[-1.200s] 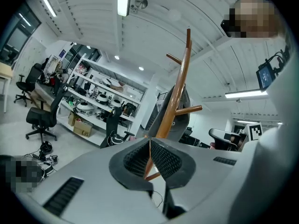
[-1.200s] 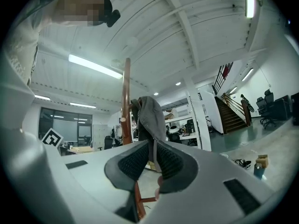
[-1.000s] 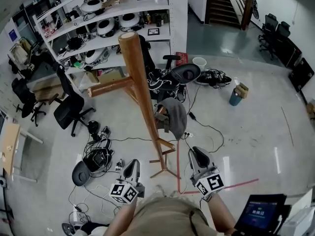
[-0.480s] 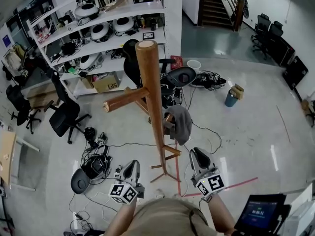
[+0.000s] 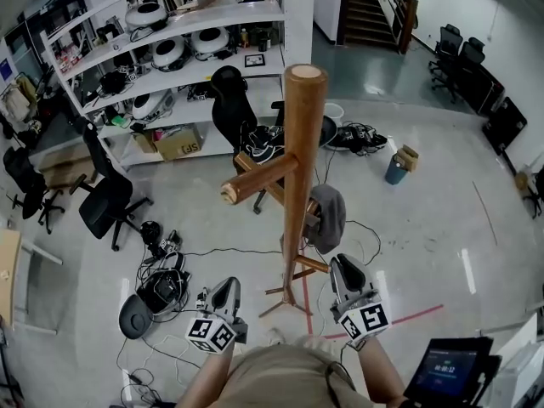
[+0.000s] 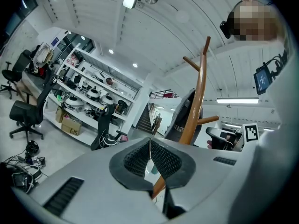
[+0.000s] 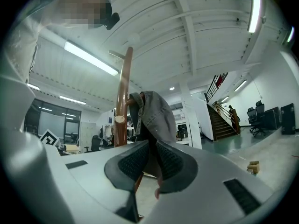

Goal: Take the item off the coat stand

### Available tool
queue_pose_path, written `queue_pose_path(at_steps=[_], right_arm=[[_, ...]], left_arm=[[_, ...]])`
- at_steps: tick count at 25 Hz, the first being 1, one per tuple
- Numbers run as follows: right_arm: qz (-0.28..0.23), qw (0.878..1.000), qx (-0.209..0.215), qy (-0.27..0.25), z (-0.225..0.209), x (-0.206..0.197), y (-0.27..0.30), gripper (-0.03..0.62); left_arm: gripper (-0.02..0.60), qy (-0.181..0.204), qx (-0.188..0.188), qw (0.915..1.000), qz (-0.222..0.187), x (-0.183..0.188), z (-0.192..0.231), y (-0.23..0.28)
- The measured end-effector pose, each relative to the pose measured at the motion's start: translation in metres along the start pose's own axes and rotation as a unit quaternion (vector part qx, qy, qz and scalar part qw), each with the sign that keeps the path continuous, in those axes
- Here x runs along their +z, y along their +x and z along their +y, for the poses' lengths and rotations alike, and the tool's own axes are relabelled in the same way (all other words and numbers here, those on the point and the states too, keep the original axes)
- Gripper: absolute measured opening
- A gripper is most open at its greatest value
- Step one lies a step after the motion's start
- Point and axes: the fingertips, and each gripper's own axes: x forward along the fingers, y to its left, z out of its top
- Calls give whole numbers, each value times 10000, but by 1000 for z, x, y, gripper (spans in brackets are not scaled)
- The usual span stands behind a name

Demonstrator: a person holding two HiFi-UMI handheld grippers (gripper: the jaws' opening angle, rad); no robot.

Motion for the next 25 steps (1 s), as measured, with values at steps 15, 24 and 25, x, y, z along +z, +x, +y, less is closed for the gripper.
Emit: queue_pose_path(at_steps=[15,24,25], right_arm=[[-92,9997,-203,-36,12,-6,5,38],[-92,9994,-330,-75,17,-6,-3,38],[-83,9993,-349,-71,16,-8,-4,40]], left_arm=[[18,-52,-69,9999,135,0,22,2],[18,-76,-330,9993,140,-3,18,4],[18,-74,-367,9992,145,-3,17,4]])
